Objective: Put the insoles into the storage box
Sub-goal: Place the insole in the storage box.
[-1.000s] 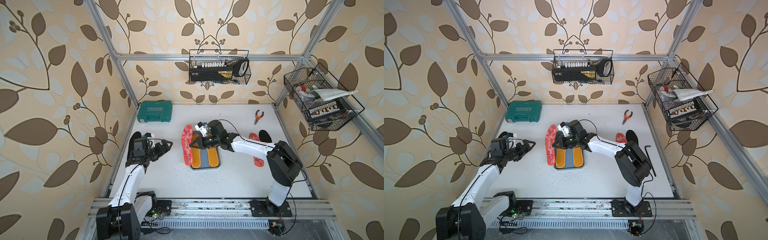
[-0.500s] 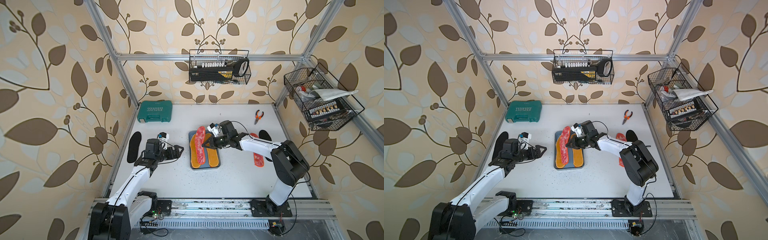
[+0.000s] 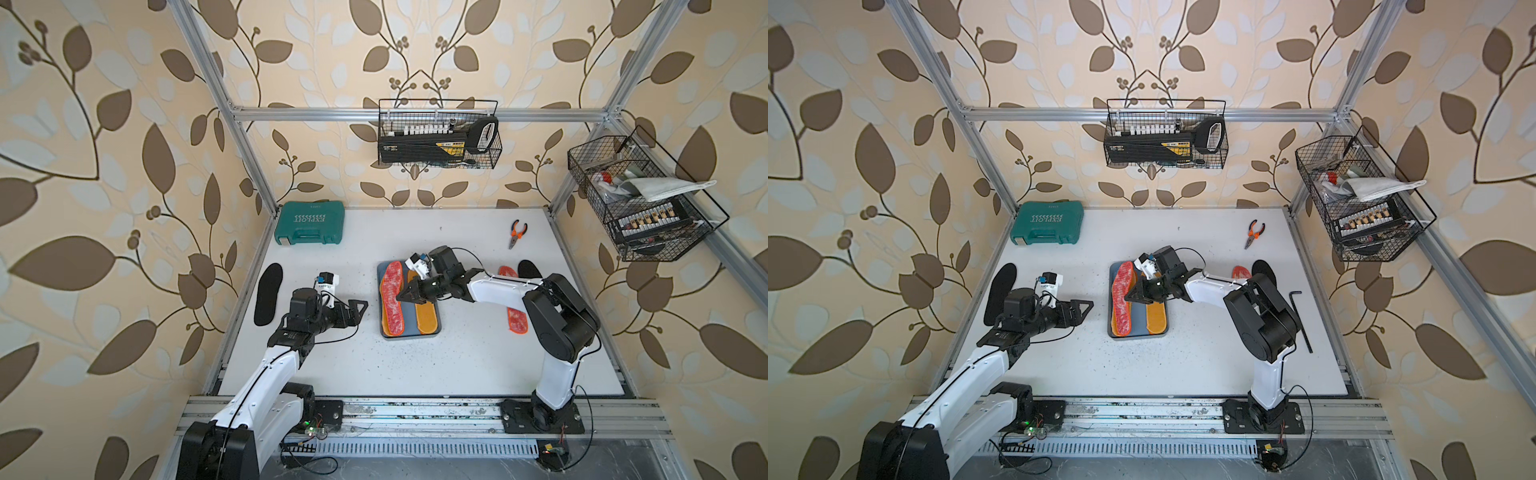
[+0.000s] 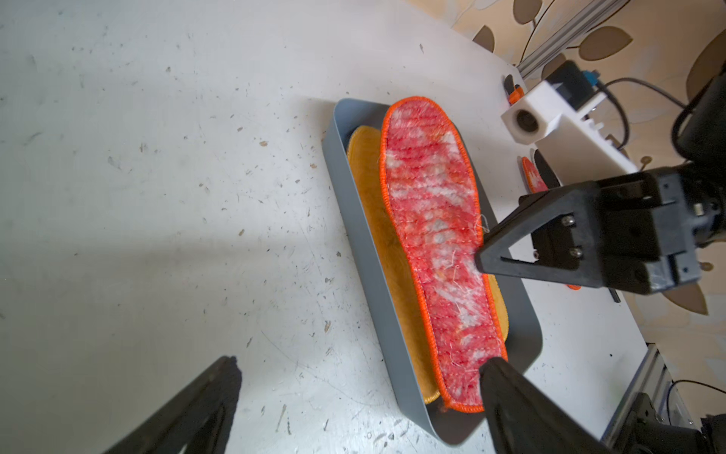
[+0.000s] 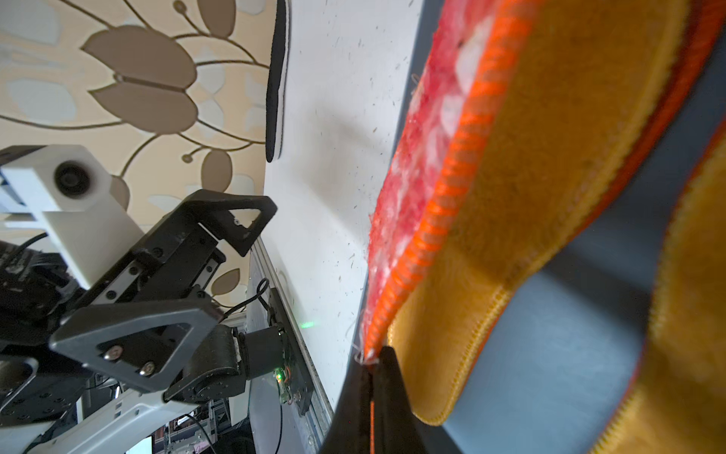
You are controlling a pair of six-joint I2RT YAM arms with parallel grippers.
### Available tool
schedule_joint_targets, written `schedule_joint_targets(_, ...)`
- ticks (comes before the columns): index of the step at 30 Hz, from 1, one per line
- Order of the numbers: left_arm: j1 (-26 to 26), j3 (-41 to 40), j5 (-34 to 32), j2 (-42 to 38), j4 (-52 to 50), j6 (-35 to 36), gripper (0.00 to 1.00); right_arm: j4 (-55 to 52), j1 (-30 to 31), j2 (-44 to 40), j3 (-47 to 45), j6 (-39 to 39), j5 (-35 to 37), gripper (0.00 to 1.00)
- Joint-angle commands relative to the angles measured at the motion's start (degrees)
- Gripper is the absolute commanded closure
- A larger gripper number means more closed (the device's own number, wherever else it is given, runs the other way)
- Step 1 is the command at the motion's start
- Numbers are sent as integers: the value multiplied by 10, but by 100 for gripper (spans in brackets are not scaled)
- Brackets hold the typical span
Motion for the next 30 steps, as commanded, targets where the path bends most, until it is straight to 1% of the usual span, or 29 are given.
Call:
schedule_joint_targets(1,-4,14,14,-4,22,14,1,19,0,15,16,11,-5,100)
schedule_joint_targets(7,-5,5,2,-26,22,11,1,46,0,28,16,34,1,100)
schedule_joint_targets(17,-4,8,-2,-19,22,9,1,52,1,43,19,41,7,100)
schedule_joint_targets(25,-4,9,-4,-15,22,9,1,21,2,51,26,18,34,100)
schedule_joint_targets(30,-4,12,-5,-10,21,8,1,-18,4,57,36,-3,58,100)
